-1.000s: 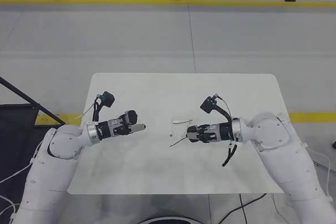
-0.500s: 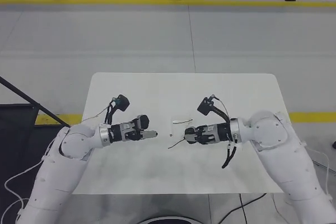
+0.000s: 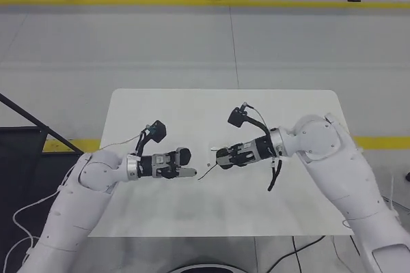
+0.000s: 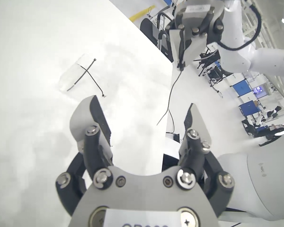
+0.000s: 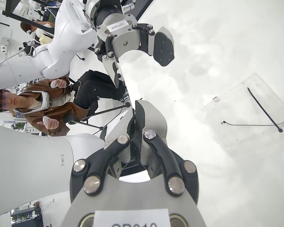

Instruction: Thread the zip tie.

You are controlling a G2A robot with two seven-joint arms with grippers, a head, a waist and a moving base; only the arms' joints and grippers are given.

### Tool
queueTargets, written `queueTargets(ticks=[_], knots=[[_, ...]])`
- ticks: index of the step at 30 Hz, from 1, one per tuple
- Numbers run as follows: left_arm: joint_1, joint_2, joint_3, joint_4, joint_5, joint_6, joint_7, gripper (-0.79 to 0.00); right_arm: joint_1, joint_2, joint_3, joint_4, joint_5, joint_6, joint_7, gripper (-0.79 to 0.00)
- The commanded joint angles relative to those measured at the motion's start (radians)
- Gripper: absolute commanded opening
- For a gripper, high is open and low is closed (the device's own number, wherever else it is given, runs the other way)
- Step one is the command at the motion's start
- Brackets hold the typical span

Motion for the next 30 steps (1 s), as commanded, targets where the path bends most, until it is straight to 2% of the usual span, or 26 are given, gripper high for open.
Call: queueTargets(ticks=[1,4,13,18,19,20,21,30], knots=[[0.007,0.002,0.007,-0.009,0.008,-0.02,0.002,-0.206,0.022,-0.008,-0.022,0.02,0.006,0.004,0.0,-0.785],[0.015,0.005,0.013,-0.019,-0.002,-0.037,0.009,-0.188,0.046,-0.018,-0.05,0.043,0.013,0.007,-0.001,-0.785],[0.02,0.008,0.041,-0.041,0.02,-0.023,0.067,-0.206,0.088,-0.036,-0.092,0.09,0.029,0.003,0.005,-0.785],[0.011,0.007,0.061,-0.04,0.048,-0.009,0.098,-0.262,0.103,-0.042,-0.109,0.103,0.032,0.008,0.011,-0.785],[0.009,0.007,0.064,-0.04,0.051,-0.007,0.102,-0.289,0.105,-0.044,-0.111,0.106,0.033,0.009,0.011,-0.785],[0.008,0.007,0.067,-0.039,0.054,-0.005,0.107,-0.4,0.107,-0.045,-0.113,0.108,0.035,0.009,0.013,-0.785],[0.006,0.007,0.071,-0.039,0.059,-0.004,0.11,-0.422,0.11,-0.046,-0.116,0.11,0.034,0.009,0.014,-0.785],[-0.003,0.007,0.096,-0.036,0.074,0.003,0.151,-0.437,0.125,-0.054,-0.135,0.128,0.04,0.013,0.023,-0.785]])
